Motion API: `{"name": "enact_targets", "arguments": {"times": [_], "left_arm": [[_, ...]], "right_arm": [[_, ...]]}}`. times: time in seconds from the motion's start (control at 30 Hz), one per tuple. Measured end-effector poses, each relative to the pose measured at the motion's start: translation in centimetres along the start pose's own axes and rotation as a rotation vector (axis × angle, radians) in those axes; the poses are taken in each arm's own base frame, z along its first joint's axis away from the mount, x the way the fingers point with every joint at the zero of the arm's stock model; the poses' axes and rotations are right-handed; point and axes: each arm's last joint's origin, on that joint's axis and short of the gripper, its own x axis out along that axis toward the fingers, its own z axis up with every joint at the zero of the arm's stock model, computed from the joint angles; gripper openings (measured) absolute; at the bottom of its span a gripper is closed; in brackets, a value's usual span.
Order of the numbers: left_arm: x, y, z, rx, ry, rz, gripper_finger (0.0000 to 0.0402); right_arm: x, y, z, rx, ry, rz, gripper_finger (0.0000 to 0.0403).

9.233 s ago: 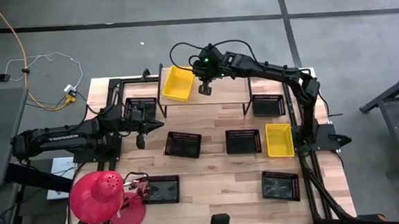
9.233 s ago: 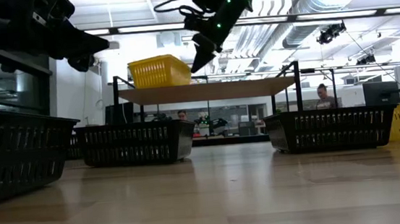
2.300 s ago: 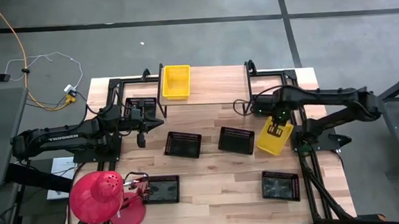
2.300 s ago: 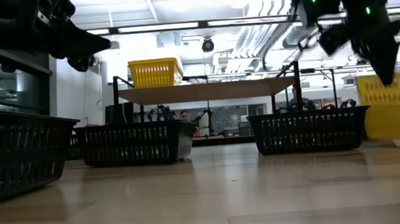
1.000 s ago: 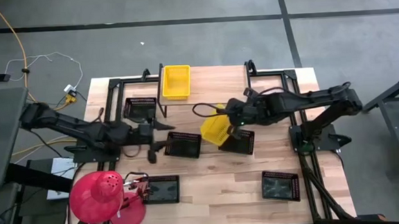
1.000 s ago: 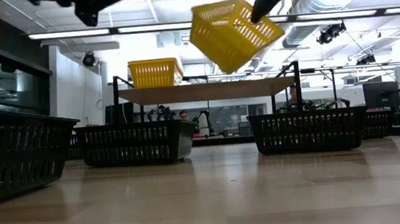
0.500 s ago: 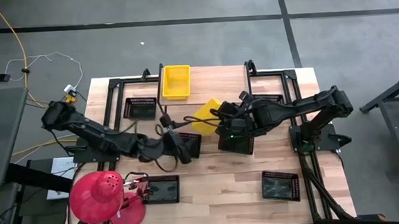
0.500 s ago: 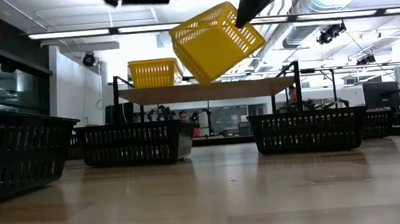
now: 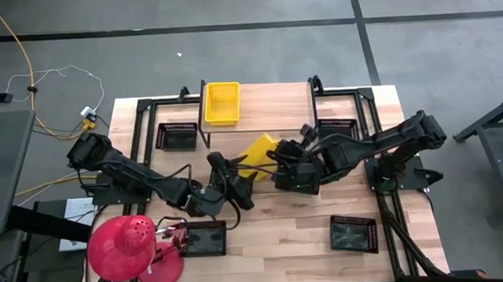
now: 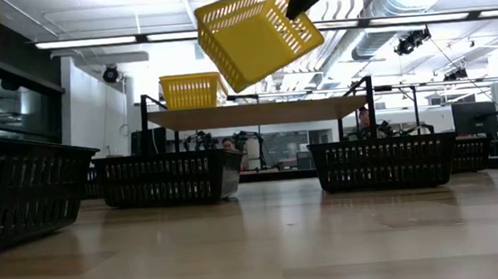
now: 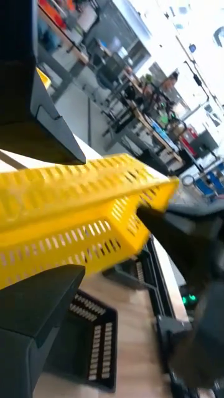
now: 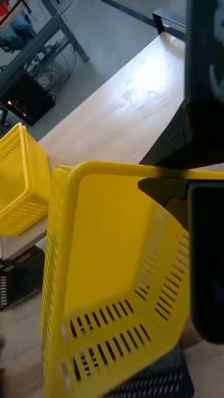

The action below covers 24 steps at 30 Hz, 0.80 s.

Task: Stack baskets on shelf by color
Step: Stack the yellow bin on the yellow bin on the shelf

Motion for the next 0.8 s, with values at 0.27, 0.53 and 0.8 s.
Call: {"name": "enact_targets", "arguments": {"times": [0.27, 0.53, 0.8], "left_arm": [[0.9, 0.4, -0.5, -0.007, 0.033, 0.019, 0.0263], [1.9, 0.8, -1.2, -0.055, 0.070, 0.011, 0.0201], [2.1, 1.0, -1.2, -0.038, 0.076, 0.023, 0.0044]], "right_arm": [[-0.6, 0.5, -0.1, -0.009, -0.012, 0.022, 0.0000], [-0.8, 0.7, -0.2, -0.015, -0.018, 0.030, 0.0000], [-0.8, 0.7, -0.2, -0.017, -0.014, 0.037, 0.0000]]}}
